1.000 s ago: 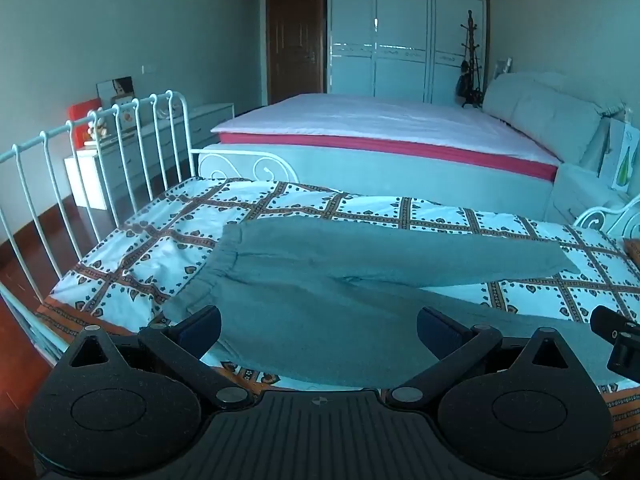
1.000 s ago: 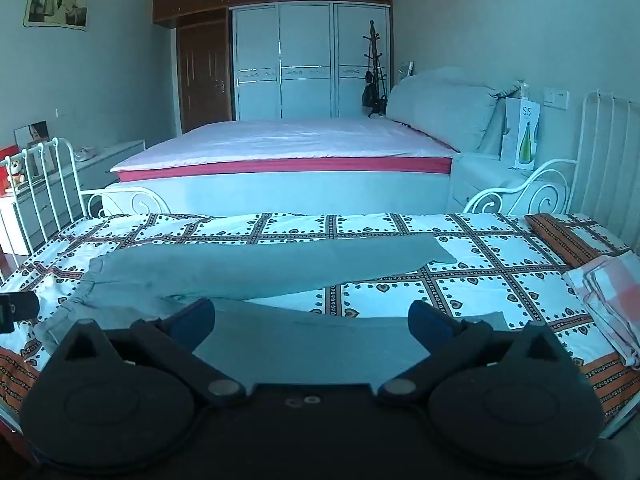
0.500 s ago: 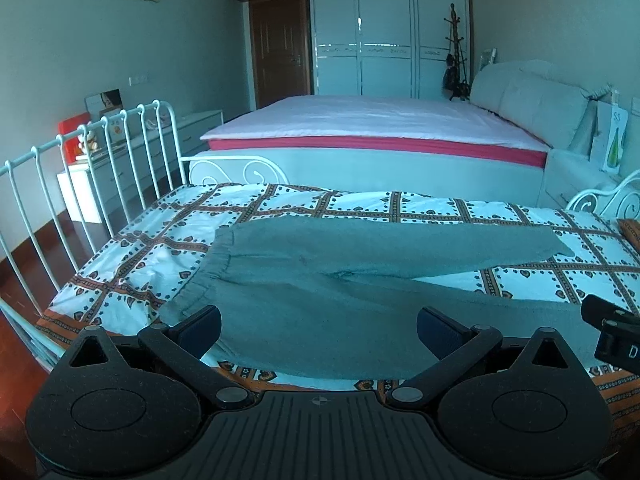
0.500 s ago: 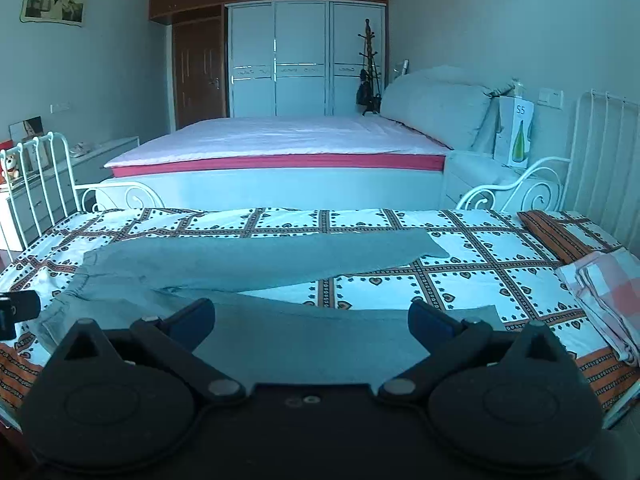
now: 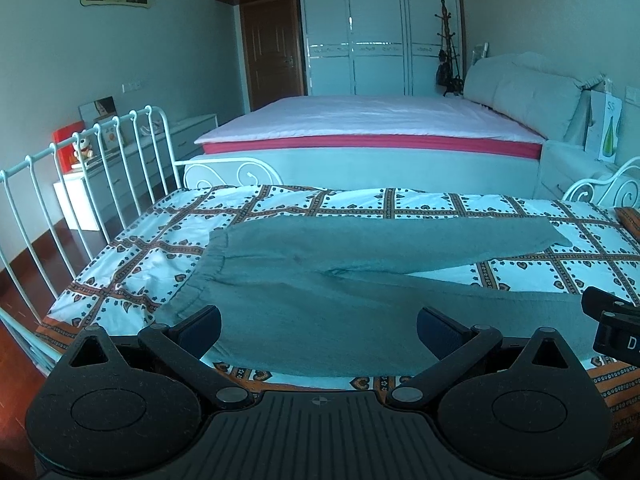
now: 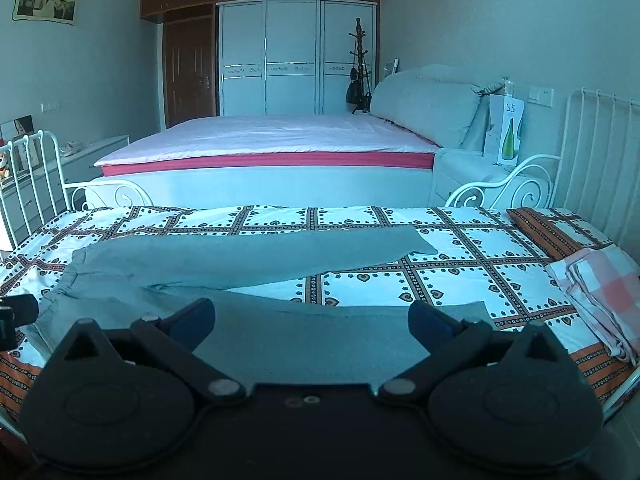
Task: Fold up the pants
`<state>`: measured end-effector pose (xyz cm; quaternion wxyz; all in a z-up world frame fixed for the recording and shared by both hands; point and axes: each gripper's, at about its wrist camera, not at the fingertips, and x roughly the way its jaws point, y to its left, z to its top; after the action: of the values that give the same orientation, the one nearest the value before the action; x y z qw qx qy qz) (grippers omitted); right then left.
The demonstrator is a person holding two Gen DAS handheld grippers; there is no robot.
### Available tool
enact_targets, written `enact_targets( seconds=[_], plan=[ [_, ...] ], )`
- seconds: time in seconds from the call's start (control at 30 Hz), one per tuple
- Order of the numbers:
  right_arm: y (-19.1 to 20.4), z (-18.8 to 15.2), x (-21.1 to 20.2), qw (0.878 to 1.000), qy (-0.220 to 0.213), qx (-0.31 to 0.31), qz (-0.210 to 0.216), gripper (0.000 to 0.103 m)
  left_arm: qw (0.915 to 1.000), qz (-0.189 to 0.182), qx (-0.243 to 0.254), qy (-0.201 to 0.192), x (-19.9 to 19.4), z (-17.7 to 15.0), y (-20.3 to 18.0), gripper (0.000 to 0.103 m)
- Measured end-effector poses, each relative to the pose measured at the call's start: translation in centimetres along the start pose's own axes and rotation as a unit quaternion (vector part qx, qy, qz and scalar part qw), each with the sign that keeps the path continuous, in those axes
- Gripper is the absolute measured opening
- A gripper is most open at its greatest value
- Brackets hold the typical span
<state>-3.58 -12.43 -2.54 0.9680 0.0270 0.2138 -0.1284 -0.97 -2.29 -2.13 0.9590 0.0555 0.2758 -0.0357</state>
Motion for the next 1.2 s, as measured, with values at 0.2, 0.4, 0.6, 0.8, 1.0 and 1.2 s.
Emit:
enact_targets(
  seconds=[0.2, 0.4, 0.6, 0.8, 1.0, 1.2],
  plan=[
    [-0.2, -0.3, 0.0, 1.000, -0.001, 0.002, -0.009, 0.097, 1.0000, 0.005, 0.007, -0.002, 0.0, -0.2, -0.4, 0.103],
    [-0.2, -0.3, 0.0, 1.000, 0.000, 0.003, -0.011, 0.097, 0.9999, 0.005, 0.013, 0.000, 0.1, -0.3, -0.6, 0.103],
    [-0.2, -0.4, 0.0, 1.000, 0.000, 0.004, -0.011, 0.097, 0.9998, 0.009, 0.020, -0.004, 0.1, -0.4, -0.9, 0.103],
    [-0.2, -0.4, 0.0, 1.000, 0.001, 0.003, -0.013, 0.097, 0.9995, 0.014, 0.026, -0.010, -0.1, -0.5, -1.2, 0.103],
    [-0.4, -0.6, 0.1, 1.000, -0.002, 0.004, -0.019, 0.097, 0.9993, 0.015, 0.031, -0.012, -0.2, -0.5, -1.5, 0.103],
    [-0.4, -0.6, 0.2, 1.000, 0.001, 0.004, -0.017, 0.097, 0.9994, 0.013, 0.030, -0.008, -0.1, -0.5, -1.5, 0.103]
  ],
)
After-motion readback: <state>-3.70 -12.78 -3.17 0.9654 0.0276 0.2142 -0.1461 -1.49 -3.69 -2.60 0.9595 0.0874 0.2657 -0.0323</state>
